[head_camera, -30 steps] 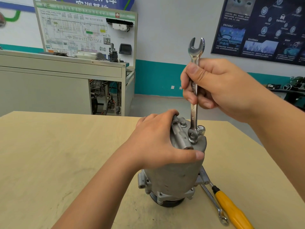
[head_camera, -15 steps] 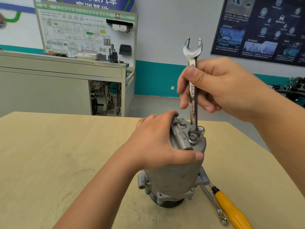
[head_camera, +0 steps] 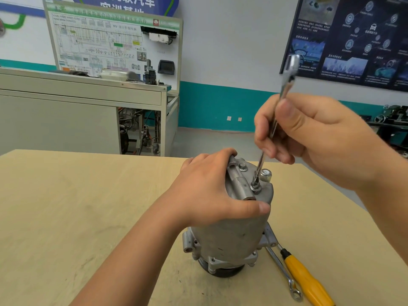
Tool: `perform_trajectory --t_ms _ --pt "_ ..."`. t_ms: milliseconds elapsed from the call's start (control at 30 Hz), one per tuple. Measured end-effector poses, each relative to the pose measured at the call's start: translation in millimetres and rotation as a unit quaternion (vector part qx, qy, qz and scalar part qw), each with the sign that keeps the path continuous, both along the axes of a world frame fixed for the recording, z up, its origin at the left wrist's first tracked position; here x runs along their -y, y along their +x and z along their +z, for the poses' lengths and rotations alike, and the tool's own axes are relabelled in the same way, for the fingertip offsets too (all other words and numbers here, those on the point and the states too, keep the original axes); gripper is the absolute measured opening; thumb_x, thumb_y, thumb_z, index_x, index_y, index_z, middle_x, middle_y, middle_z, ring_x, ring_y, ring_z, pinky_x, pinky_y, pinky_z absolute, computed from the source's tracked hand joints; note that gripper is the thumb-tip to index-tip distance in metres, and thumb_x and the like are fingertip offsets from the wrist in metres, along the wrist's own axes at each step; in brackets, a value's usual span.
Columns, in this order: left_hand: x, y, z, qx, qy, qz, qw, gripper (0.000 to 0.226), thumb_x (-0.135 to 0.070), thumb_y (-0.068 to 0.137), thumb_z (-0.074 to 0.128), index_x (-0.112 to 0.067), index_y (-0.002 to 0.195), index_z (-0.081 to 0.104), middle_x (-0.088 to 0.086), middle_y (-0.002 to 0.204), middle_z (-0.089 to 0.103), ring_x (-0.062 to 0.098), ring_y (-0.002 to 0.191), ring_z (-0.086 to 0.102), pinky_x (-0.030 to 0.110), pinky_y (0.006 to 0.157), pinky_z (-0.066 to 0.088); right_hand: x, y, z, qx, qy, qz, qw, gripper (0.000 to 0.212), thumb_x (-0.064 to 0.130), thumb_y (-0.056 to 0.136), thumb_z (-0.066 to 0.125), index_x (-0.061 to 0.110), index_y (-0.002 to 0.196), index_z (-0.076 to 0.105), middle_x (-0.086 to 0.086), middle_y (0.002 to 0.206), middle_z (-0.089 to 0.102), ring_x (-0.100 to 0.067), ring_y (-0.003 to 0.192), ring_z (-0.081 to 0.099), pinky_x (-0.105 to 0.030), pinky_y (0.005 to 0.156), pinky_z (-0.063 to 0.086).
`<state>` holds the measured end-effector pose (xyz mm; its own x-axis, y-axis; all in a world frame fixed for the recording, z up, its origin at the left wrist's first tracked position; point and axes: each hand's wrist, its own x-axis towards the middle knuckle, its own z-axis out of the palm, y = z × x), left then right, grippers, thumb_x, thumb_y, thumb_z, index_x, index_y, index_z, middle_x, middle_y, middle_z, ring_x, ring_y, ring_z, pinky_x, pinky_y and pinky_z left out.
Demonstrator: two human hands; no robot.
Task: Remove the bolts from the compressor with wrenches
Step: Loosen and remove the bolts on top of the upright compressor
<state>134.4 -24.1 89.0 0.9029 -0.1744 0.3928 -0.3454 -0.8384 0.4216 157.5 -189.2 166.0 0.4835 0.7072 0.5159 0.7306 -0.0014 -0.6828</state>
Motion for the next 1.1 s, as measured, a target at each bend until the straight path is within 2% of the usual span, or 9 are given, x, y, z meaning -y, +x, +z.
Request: perform_trajectory --t_ms 167,400,500,600,733,933,1100 --pt "0 2 -1 0.003 0.01 0.003 1.0 0.104 -0.082 0.05 0.05 -0.033 0.138 0.028 -0.021 0.106 0.034 0.004 0.1 0.033 0.031 0.094 0.032 10 1 -21 0.025 0.11 -0.012 0.994 0.039 0.056 0.089 0.036 0.024 0.077 0.053 0.007 0.058 0.049 -0.014 0.049 0.036 -0.02 0.048 0.032" --pt "-1 3 -3 -0.005 0.005 0.003 1.0 0.104 -0.083 0.049 0.051 -0.035 0.139 0.026 -0.022 0.11 0.033 0.003 0.104 0.032 0.031 0.096 0.031 15 20 -24 -0.016 0.197 -0.103 0.975 0.037 0.037 0.097 0.029 0.015 0.083 0.055 0.003 0.049 0.051 -0.012 0.041 0.031 -0.019 0.042 0.028" --pt "-1 2 -3 -0.003 0.006 0.003 1.0 0.104 -0.083 0.049 0.05 -0.036 0.138 0.026 -0.022 0.11 0.034 0.003 0.102 0.032 0.031 0.096 0.031 10 21 -21 -0.021 0.224 -0.087 0.971 0.035 0.033 0.098 0.028 0.015 0.081 0.052 0.004 0.05 0.052 -0.008 0.039 0.033 -0.018 0.042 0.03" --pt "-1 3 -2 -0.002 0.007 0.003 1.0 0.104 -0.084 0.049 0.05 -0.035 0.138 0.027 -0.022 0.11 0.034 0.003 0.102 0.033 0.031 0.096 0.032 5 18 -18 -0.013 0.222 -0.074 0.972 0.033 0.036 0.098 0.03 0.02 0.078 0.051 0.004 0.051 0.053 -0.007 0.039 0.035 -0.018 0.042 0.031" --pt "-1 2 -2 -0.001 0.009 0.004 1.0 0.105 -0.083 0.049 0.05 -0.035 0.138 0.027 -0.021 0.108 0.034 0.003 0.102 0.033 0.032 0.096 0.032 1 13 -17 -0.008 0.188 -0.085 0.979 0.033 0.05 0.088 0.037 0.021 0.077 0.048 0.001 0.053 0.055 -0.01 0.039 0.036 -0.022 0.042 0.031" --pt "-1 2 -2 -0.004 0.007 0.006 1.0 0.105 -0.083 0.049 0.05 -0.034 0.139 0.026 -0.022 0.11 0.034 0.007 0.111 0.037 0.032 0.098 0.032 -1 1 -17 0.032 0.17 -0.094 0.981 0.033 0.048 0.088 0.038 0.019 0.074 0.047 0.0 0.055 0.057 -0.01 0.036 0.038 -0.018 0.04 0.032" --pt "-1 2 -2 -0.002 0.007 0.002 1.0 0.105 -0.083 0.05 0.05 -0.034 0.139 0.026 -0.021 0.11 0.034 0.004 0.104 0.034 0.033 0.098 0.032 -3 -7 -14 0.055 0.15 -0.101 0.982 0.031 0.044 0.087 0.037 0.017 0.075 0.046 0.0 0.057 0.06 -0.009 0.036 0.042 -0.017 0.038 0.032"
